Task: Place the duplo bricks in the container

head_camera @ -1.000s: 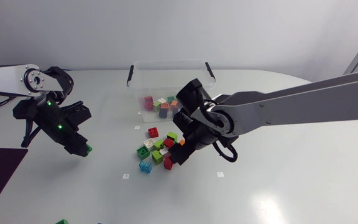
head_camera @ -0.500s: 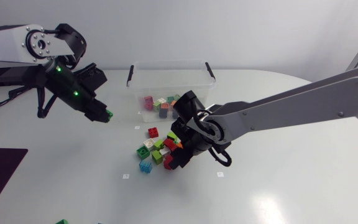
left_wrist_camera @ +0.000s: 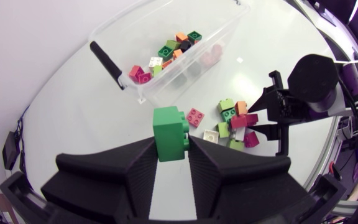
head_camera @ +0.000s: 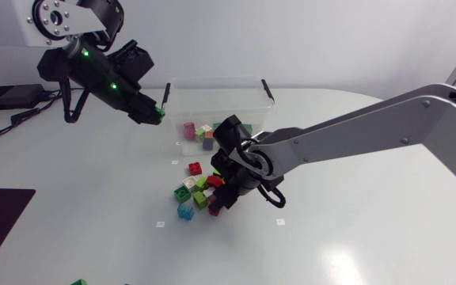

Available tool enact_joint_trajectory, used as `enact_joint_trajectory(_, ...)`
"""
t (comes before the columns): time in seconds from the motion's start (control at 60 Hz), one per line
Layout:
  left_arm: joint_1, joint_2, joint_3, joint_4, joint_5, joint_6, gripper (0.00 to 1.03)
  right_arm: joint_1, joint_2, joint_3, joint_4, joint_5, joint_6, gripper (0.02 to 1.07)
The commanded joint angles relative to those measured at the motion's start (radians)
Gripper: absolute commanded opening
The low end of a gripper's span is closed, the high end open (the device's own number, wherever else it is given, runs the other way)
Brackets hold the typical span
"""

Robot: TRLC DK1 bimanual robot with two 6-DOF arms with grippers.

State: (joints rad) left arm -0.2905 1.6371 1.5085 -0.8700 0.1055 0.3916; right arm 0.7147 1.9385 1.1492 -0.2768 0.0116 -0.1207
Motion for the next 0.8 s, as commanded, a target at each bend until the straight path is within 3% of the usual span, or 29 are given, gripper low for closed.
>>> enact_joint_trajectory(0.0,-0.019,0.044,0.059,0.006,0.013,-0.033,0.2,0.008,0.04,0.035,-0.024,0.002,-0.023,0.44)
enact_joint_trajectory(0.067,-0.032,0.063,0.087,0.009,0.013,-0.037,0.2,0.009,0.048,0.038,-0.027,0.001,-0.028,0.37)
enact_joint_trajectory(0.317,-0.059,0.158,0.199,0.023,0.017,-0.074,0.2,-0.001,-0.001,-0.02,-0.036,-0.001,-0.046,0.35)
enact_joint_trajectory(0.7,-0.067,0.31,0.357,0.074,0.039,-0.134,0.21,-0.063,-0.246,-0.077,-0.117,-0.01,-0.06,0.33)
enact_joint_trajectory(0.783,-0.065,0.334,0.387,0.085,0.039,-0.145,0.27,-0.077,-0.283,-0.066,-0.139,-0.018,-0.06,0.33)
